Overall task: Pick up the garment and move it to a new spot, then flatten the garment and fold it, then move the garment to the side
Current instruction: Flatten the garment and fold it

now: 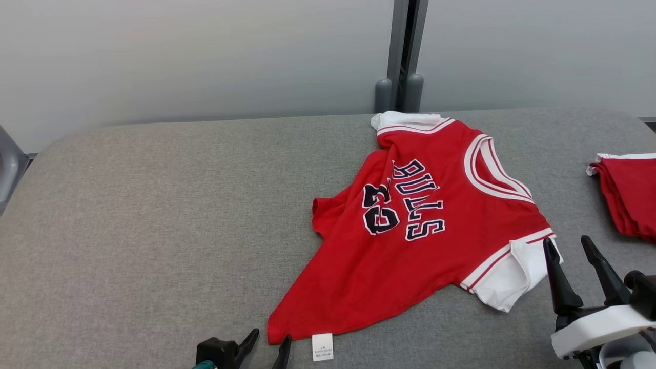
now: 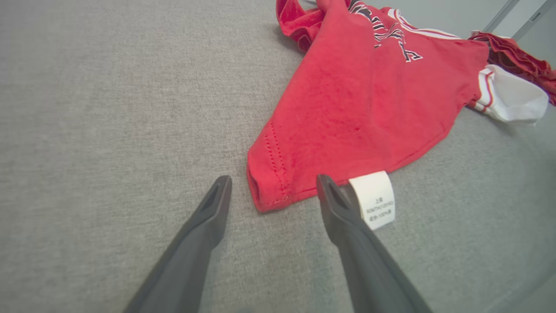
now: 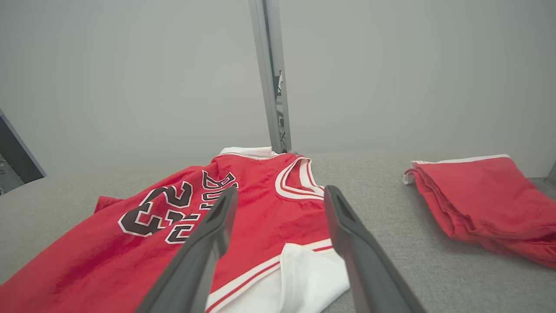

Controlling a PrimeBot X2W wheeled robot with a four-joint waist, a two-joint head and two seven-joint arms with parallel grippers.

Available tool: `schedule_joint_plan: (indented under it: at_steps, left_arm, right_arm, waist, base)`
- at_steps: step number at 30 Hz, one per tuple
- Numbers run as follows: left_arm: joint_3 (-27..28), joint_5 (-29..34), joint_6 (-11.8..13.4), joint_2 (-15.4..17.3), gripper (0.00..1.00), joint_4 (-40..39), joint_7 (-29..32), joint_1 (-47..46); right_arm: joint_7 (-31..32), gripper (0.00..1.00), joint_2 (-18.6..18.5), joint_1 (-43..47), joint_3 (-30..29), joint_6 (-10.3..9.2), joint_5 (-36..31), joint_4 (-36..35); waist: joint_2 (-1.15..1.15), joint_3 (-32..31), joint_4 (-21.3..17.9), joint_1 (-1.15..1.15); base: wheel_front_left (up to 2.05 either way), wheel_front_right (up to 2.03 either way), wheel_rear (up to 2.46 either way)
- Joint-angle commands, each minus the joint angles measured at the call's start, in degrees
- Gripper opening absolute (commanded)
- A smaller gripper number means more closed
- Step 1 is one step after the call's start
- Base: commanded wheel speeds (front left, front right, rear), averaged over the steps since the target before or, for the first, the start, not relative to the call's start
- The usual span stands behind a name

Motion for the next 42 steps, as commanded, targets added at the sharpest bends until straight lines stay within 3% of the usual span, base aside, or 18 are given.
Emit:
schedule_joint_plan:
  at_steps: [1, 13, 14, 16, 17, 27, 42]
  left_arm:
    - [-0.36, -0.73, 0.36, 0.27, 1.0, 0.55, -0.03, -1.37]
    - [-3.74, -6.72, 0.23, 0.3, 1.0, 5.23, 0.03, -4.17]
    - [-4.27, -6.99, 0.07, 0.28, 0.58, 5.68, 0.04, -4.37]
    - [-5.15, -7.38, -0.24, 0.27, 0.15, 6.4, 0.09, -4.91]
    - [-5.48, -7.6, -0.25, 0.27, 0.0, 6.59, 0.09, -5.21]
    - [-2.81, -6.13, 0.85, 0.29, 0.0, 1.1, 0.01, -5.73]
    - [-2.03, -2.62, -0.5, 0.29, 0.0, -6.61, 0.01, -3.2]
  right_arm:
    - [-0.23, 1.0, -0.58, -0.11, 0.01, 0.0, 0.21, 0.03]
    - [-0.23, 1.0, -0.63, -1.44, -1.37, 0.0, 2.65, 2.2]
    - [-0.23, 1.0, -0.96, -1.65, -1.39, 0.0, 1.86, 2.7]
    - [-0.23, 1.0, -1.03, -1.97, -1.31, 0.0, 0.69, 3.74]
    - [-0.23, 1.0, -0.85, -2.14, -1.54, 0.0, 0.47, 4.13]
    - [-0.24, 1.0, -0.52, -3.69, -2.95, 0.0, -2.96, 8.76]
    - [5.88, 1.0, 0.62, -17.89, -1.29, -0.01, -14.74, 30.99]
  waist:
    - [0.0, 0.14, -0.21, 0.0]
    - [0.0, 1.64, -1.05, 0.0]
    - [0.0, 1.79, -1.0, 0.0]
    - [0.0, 2.03, -0.78, 0.0]
    - [0.0, 2.13, -0.66, 0.0]
    - [0.0, 2.13, 1.58, 0.0]
    - [0.0, 1.82, 4.71, 0.0]
  base:
    - [0.0, 0.0, 0.0]
    - [0.0, 0.0, 0.0]
    - [0.0, 0.0, 0.0]
    - [0.0, 0.0, 0.0]
    - [0.0, 0.0, 0.0]
    - [0.0, 0.0, 0.0]
    - [0.0, 0.0, 0.0]
